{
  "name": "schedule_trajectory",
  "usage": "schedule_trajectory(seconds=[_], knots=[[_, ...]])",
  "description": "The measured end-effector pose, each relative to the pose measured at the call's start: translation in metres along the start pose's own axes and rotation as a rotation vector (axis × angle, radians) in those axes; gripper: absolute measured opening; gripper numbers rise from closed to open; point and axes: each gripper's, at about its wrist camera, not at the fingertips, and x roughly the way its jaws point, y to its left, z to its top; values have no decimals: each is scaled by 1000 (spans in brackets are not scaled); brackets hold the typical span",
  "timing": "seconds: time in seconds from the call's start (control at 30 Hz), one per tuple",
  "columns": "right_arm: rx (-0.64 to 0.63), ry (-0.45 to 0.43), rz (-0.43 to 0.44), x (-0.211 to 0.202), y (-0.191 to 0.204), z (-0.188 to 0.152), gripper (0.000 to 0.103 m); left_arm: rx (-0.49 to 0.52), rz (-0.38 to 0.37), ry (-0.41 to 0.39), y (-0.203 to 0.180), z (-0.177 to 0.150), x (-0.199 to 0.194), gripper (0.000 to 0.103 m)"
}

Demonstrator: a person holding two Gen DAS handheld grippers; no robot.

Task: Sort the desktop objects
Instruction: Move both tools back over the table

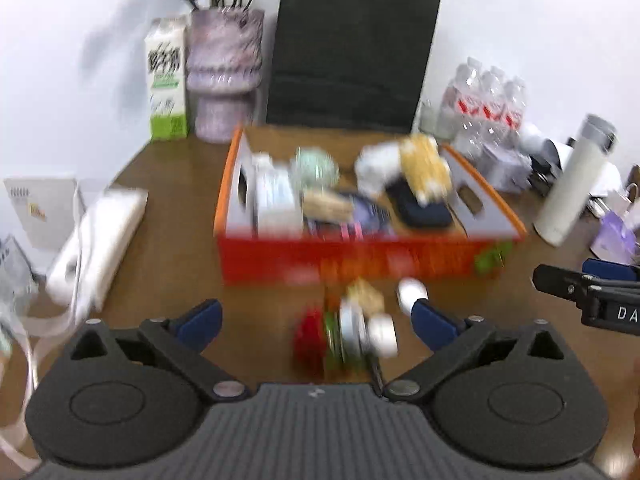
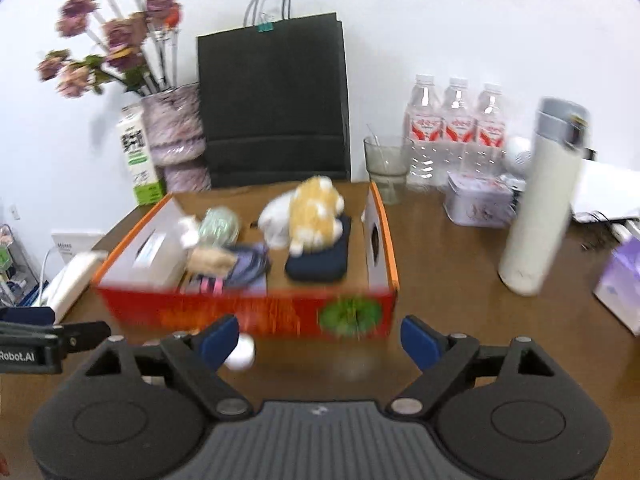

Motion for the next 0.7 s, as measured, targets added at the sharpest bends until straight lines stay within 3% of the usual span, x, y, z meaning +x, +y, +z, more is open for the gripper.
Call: schedule_trajectory(seconds=[0.13, 0.23, 0.33, 0.5, 0.7], knots=[[-36, -1, -22, -29, 9, -53, 88, -12, 30, -16, 4, -53, -19, 103], [-77, 11, -12, -44, 15, -83, 88, 20, 79, -43, 3, -83, -29, 103], [-80, 17, -14, -54, 16, -105, 88, 22, 82, -35, 4, -104, -28, 103], [-64, 16, -45, -55, 10, -124, 88, 46, 105, -25, -1, -112, -22, 103], [-35, 22, -57, -40, 1, -123, 88, 66, 108, -3, -8, -109, -5, 103]])
